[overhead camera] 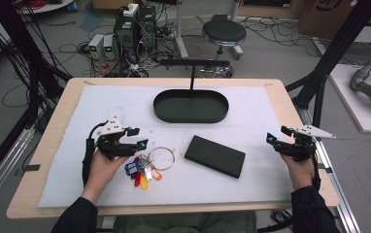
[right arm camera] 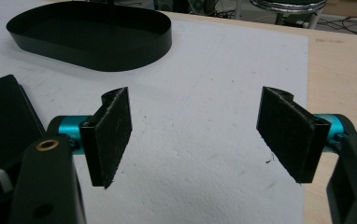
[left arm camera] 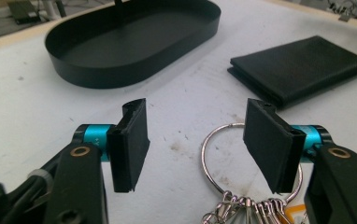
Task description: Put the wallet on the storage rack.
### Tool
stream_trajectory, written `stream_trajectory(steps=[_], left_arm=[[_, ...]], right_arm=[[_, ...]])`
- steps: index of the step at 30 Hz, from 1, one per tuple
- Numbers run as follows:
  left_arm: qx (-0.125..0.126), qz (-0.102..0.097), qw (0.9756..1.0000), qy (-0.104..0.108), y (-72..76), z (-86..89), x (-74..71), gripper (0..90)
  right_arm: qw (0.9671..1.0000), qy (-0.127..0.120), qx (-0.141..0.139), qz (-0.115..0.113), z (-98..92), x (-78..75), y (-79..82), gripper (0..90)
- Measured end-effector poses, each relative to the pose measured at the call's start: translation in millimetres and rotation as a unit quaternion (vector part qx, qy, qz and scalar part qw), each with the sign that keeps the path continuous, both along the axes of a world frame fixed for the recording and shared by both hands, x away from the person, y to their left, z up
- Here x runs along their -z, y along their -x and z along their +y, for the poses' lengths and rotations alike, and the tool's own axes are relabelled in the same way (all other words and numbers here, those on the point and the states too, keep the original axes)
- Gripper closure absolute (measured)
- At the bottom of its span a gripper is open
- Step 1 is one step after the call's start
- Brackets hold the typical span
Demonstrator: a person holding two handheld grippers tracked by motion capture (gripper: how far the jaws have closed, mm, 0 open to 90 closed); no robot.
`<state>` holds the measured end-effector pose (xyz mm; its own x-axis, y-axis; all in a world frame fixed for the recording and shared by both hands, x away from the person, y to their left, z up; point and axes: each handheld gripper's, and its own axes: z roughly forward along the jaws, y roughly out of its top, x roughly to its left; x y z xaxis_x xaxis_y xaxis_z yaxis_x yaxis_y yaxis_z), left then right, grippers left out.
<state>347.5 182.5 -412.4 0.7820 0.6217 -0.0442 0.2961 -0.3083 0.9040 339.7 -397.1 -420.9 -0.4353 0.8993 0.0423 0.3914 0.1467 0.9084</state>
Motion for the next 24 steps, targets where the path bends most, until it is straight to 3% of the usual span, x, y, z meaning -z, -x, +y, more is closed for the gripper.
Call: stream_trajectory(steps=[1, 5, 10, 11, 15, 20, 24], left_arm=[[0.002, 0.010, 0.9999, -0.005, -3.3, -4.3, 2.3, 40.6], [0.009, 0.019, 0.9996, -0.019, -7.6, -13.4, 5.1, 45.2], [0.018, 0.022, 0.9987, -0.043, -9.9, -22.9, 8.0, 53.9], [0.020, 0.023, 0.9979, -0.057, -11.0, -26.8, 9.9, 55.8], [0.026, 0.024, 0.9966, -0.075, -11.8, -33.0, 11.8, 55.9], [0.036, 0.014, 0.9963, -0.077, -8.9, -41.6, 9.4, 57.8], [0.061, 0.002, 0.9953, -0.074, -4.3, -56.7, 7.2, 59.0]], right_arm=[[1.0000, 0.000, -0.001, -0.001, 0.0, -0.1, 0.4, 27.0], [1.0000, 0.002, -0.002, -0.001, -0.3, 0.1, 1.1, 27.0], [1.0000, 0.002, -0.001, 0.000, -0.4, 0.7, 1.4, 27.0], [1.0000, 0.001, -0.002, 0.001, -0.7, 1.1, 1.2, 27.0], [1.0000, -0.001, -0.003, 0.003, -1.1, 1.3, 2.5, 27.0], [1.0000, 0.001, -0.004, 0.001, -1.5, 1.6, 3.5, 27.1], [1.0000, 0.002, -0.005, 0.001, -1.7, 1.7, 5.3, 27.2]])
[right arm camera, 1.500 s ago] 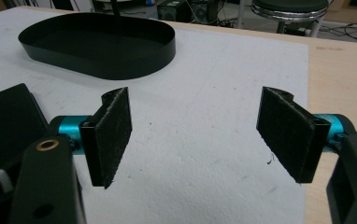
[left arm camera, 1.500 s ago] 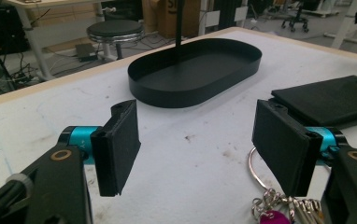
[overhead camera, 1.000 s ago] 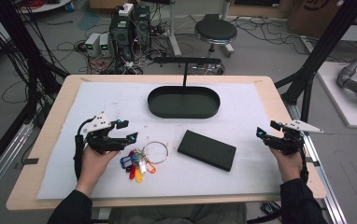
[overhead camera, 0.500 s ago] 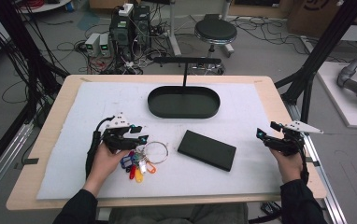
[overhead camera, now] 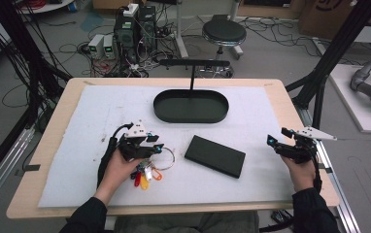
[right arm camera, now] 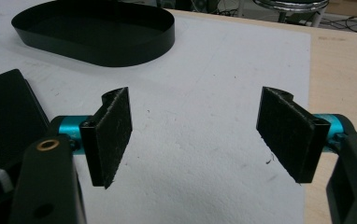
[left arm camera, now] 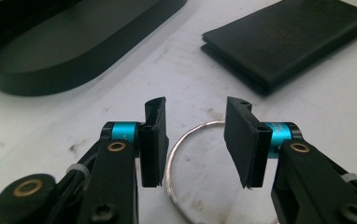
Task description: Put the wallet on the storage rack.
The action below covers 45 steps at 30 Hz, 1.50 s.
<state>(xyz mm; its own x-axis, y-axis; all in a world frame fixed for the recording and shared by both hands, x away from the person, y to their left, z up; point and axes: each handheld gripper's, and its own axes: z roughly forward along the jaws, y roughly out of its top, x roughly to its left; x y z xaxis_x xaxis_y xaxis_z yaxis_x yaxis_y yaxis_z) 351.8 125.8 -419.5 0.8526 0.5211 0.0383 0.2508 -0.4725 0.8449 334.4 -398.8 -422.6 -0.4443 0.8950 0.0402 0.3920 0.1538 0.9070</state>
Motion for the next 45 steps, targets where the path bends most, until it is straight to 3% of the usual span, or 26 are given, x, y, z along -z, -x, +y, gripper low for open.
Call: stream_trajectory(steps=[8, 13, 16, 21, 26, 27, 29, 30, 31, 33, 35, 36, 37, 39, 40, 41, 42, 43, 44, 45], left_arm=[[0.038, 0.006, 0.9992, -0.008, 3.5, -28.9, 0.5, 59.7], [0.065, 0.013, 0.9975, -0.024, 6.0, -52.6, 5.5, 58.3], [0.072, 0.012, 0.9967, -0.034, 5.9, -57.6, 6.9, 57.4], [0.091, -0.025, 0.9937, -0.060, 9.9, -73.0, 6.9, 52.7], [0.107, -0.051, 0.9882, -0.096, 12.3, -88.2, 8.4, 52.1], [0.107, -0.051, 0.9882, -0.096, 12.3, -88.2, 8.4, 51.8], [0.112, -0.063, 0.9848, -0.117, 12.6, -93.3, 11.2, 50.8], [0.112, -0.075, 0.9814, -0.137, 12.3, -97.6, 14.8, 50.1], [0.112, -0.075, 0.9814, -0.137, 12.3, -97.6, 14.8, 49.4], [0.116, -0.090, 0.9756, -0.164, 12.3, -103.1, 19.4, 48.7], [0.119, -0.096, 0.9717, -0.180, 12.6, -106.1, 21.5, 49.4], [0.119, -0.096, 0.9717, -0.180, 12.6, -106.1, 21.5, 50.4], [0.123, -0.105, 0.9694, -0.185, 12.3, -105.4, 21.1, 54.5], [0.124, -0.106, 0.9691, -0.185, 12.4, -104.9, 21.3, 60.0], [0.127, -0.114, 0.9666, -0.191, 13.8, -104.5, 20.1, 63.0], [0.127, -0.114, 0.9666, -0.191, 13.8, -104.5, 20.1, 66.6], [0.137, -0.129, 0.9617, -0.199, 16.9, -104.9, 18.9, 69.8], [0.144, -0.131, 0.9608, -0.198, 17.8, -105.0, 18.2, 72.3], [0.144, -0.131, 0.9608, -0.198, 17.8, -105.0, 18.2, 74.2], [0.147, -0.130, 0.9627, -0.187, 18.6, -105.4, 16.2, 75.5]], right_arm=[[1.0000, -0.003, 0.005, 0.001, -4.3, 0.1, 5.3, 27.2], [1.0000, -0.002, 0.006, -0.002, -7.8, 0.0, 7.6, 27.2], [0.9999, -0.005, 0.009, -0.002, -8.4, -0.4, 9.0, 27.2], [0.9999, -0.006, 0.008, -0.001, -8.8, -0.5, 10.0, 27.2], [0.9999, -0.006, 0.008, -0.003, -9.0, -0.7, 9.7, 27.2], [0.9999, -0.006, 0.008, -0.003, -9.0, -0.7, 9.7, 27.2], [0.9999, -0.008, 0.008, 0.000, -8.7, -0.5, 10.0, 27.2], [0.9999, -0.007, 0.008, -0.002, -8.9, -0.5, 9.7, 27.2], [0.9999, -0.007, 0.008, -0.002, -8.9, -0.5, 9.7, 27.2], [0.9999, -0.006, 0.007, -0.004, -9.1, -0.5, 9.4, 27.2], [0.9999, -0.007, 0.007, -0.003, -9.1, -0.4, 9.4, 27.2], [0.9999, -0.007, 0.007, -0.003, -9.1, -0.4, 9.4, 27.2], [0.9999, -0.010, 0.007, -0.002, -9.1, -0.4, 9.7, 27.2], [0.9999, -0.009, 0.007, -0.001, -9.2, -0.3, 9.7, 27.2], [0.9999, -0.009, 0.006, -0.003, -9.3, -0.1, 9.5, 27.2], [0.9999, -0.010, 0.006, 0.000, -8.9, -0.3, 9.8, 27.2], [1.0000, -0.008, 0.003, -0.004, -9.0, -0.2, 9.5, 27.2], [1.0000, -0.009, 0.001, -0.004, -8.7, -0.4, 9.7, 27.2], [1.0000, -0.009, 0.001, -0.004, -8.7, -0.4, 9.7, 27.2], [0.9999, -0.012, -0.003, -0.004, -7.4, -1.0, 10.6, 27.2]])
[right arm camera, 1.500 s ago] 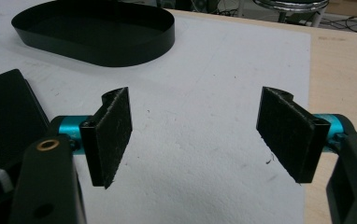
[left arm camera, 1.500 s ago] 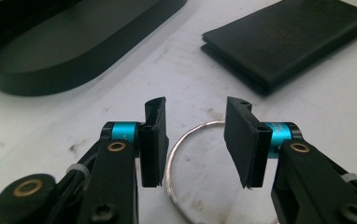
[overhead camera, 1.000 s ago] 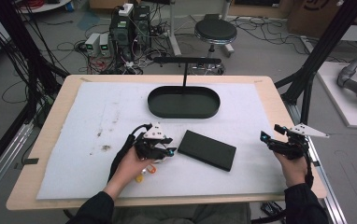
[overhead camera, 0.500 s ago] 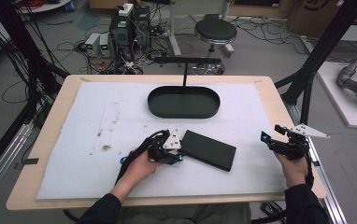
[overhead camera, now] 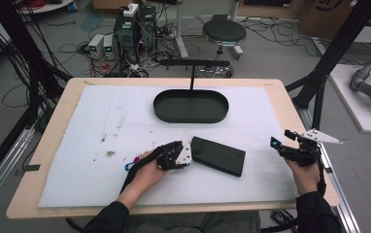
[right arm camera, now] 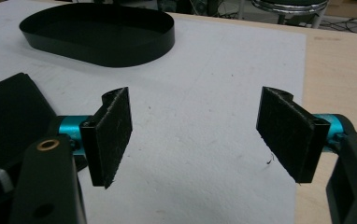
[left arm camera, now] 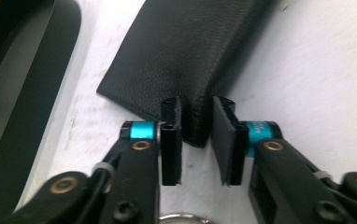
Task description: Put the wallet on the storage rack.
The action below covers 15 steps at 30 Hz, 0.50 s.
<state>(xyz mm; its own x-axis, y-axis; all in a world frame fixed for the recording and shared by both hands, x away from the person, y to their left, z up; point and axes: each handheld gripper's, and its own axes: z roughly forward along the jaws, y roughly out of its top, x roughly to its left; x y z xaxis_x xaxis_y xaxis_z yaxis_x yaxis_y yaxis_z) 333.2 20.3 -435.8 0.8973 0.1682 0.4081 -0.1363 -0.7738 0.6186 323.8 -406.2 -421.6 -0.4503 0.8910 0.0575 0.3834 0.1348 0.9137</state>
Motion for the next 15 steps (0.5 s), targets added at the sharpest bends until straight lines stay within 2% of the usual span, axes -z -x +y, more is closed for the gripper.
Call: stream_trajectory(steps=[3, 4, 5, 7, 8, 9, 10, 13, 15], left_arm=[[-0.001, 0.016, 0.9997, 0.018, -1.0, 2.6, -5.2, 76.6], [-0.001, 0.016, 0.9997, 0.018, -1.0, 2.6, -5.2, 77.0], [-0.002, 0.025, 0.9989, 0.041, -2.2, 7.1, -11.2, 77.5], [-0.006, 0.033, 0.9973, 0.066, -4.0, 12.6, -17.3, 78.0], [-0.006, 0.033, 0.9973, 0.066, -4.0, 12.6, -17.3, 78.2], [-0.010, 0.050, 0.9946, 0.090, -6.2, 17.9, -20.6, 78.3], [-0.014, 0.058, 0.9930, 0.102, -7.7, 21.3, -22.1, 78.5], [-0.019, 0.079, 0.9884, 0.129, -11.0, 27.7, -25.9, 78.7], [-0.022, 0.088, 0.9854, 0.144, -11.7, 30.4, -27.7, 78.8]], right_arm=[[0.9999, -0.001, -0.011, -0.003, 1.3, -0.7, 1.1, 27.6], [0.9999, -0.001, -0.011, -0.003, 1.3, -0.7, 1.1, 27.6], [0.9998, -0.002, -0.017, -0.007, 1.6, -1.1, 1.5, 27.6], [0.9996, -0.006, -0.025, -0.010, 1.6, -1.3, 1.5, 27.6], [0.9994, -0.011, -0.031, -0.013, 1.7, -1.4, 1.2, 27.6], [0.9990, -0.017, -0.039, -0.014, 2.0, -1.7, 1.5, 27.6], [0.9986, -0.022, -0.046, -0.014, 2.6, -2.0, 1.9, 27.6], [0.9943, -0.035, -0.098, -0.023, 6.3, -2.9, 1.9, 27.6], [0.9905, -0.034, -0.130, -0.028, 11.4, -3.8, 3.0, 27.6]])
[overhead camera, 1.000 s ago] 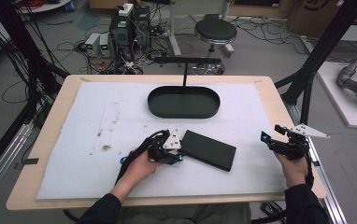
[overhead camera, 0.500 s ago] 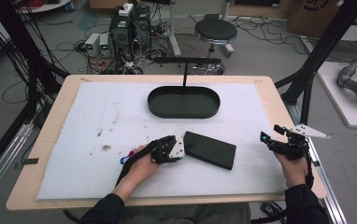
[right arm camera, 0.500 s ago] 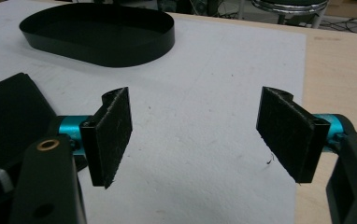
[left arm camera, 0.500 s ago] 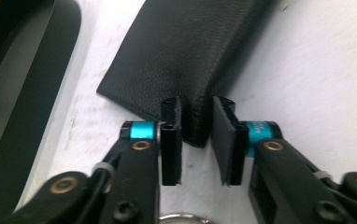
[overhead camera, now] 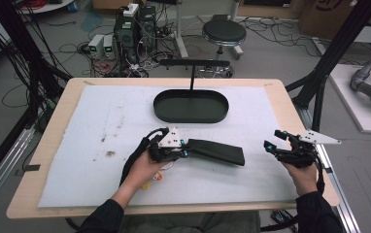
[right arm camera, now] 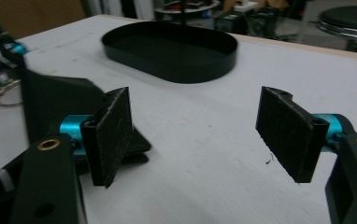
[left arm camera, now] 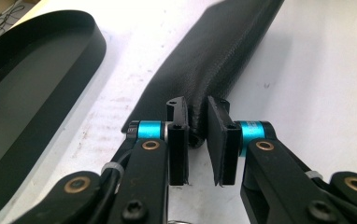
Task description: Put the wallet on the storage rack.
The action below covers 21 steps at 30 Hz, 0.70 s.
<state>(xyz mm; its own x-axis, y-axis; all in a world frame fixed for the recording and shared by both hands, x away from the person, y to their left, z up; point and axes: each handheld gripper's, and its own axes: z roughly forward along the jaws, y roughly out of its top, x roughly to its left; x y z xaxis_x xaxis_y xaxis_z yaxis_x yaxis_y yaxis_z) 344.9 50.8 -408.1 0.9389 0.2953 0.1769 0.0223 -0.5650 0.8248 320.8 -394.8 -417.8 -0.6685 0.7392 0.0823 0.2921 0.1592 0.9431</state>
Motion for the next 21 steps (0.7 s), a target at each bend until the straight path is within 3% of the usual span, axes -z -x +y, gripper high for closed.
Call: stream_trajectory(steps=[4, 7, 8, 10, 11, 12, 13, 17, 18, 21], left_arm=[[-0.005, 0.012, 0.9999, 0.011, -2.0, 3.1, -3.4, 78.9], [-0.014, 0.027, 0.9989, 0.037, -3.6, 8.1, -7.9, 79.1], [-0.014, 0.027, 0.9989, 0.037, -3.6, 8.1, -7.9, 79.1], [-0.015, 0.033, 0.9984, 0.043, -4.6, 10.4, -9.2, 79.1], [-0.015, 0.038, 0.9980, 0.049, -5.0, 11.3, -9.7, 79.1], [-0.016, 0.052, 0.9962, 0.067, -5.5, 12.8, -10.9, 79.1], [-0.017, 0.056, 0.9957, 0.072, -5.3, 13.2, -11.6, 79.1], [-0.015, 0.066, 0.9948, 0.076, -5.5, 15.2, -13.3, 79.1], [-0.014, 0.075, 0.9933, 0.087, -4.9, 16.2, -13.6, 79.1], [-0.011, 0.078, 0.9927, 0.091, -3.4, 17.4, -14.3, 78.9]], right_arm=[[0.9977, 0.001, -0.068, 0.005, 12.8, 0.1, 0.2, 27.4], [0.9929, 0.012, -0.118, 0.008, 23.0, 1.5, 0.0, 27.1], [0.9911, 0.016, -0.132, 0.008, 26.3, 2.1, 0.3, 27.0], [0.9899, 0.020, -0.140, 0.009, 29.9, 2.5, 0.8, 26.6], [0.9878, 0.036, -0.152, 0.008, 36.9, 3.6, 0.7, 25.8], [0.9865, 0.042, -0.158, 0.011, 40.5, 4.2, 0.5, 25.6], [0.9851, 0.049, -0.164, 0.010, 44.3, 5.1, 0.0, 25.5], [0.9805, 0.075, -0.181, 0.011, 57.3, 7.0, -0.9, 25.6], [0.9782, 0.095, -0.185, 0.007, 66.3, 9.1, -1.7, 27.7], [0.9745, 0.118, -0.191, 0.003, 77.6, 11.4, -3.9, 41.7]])
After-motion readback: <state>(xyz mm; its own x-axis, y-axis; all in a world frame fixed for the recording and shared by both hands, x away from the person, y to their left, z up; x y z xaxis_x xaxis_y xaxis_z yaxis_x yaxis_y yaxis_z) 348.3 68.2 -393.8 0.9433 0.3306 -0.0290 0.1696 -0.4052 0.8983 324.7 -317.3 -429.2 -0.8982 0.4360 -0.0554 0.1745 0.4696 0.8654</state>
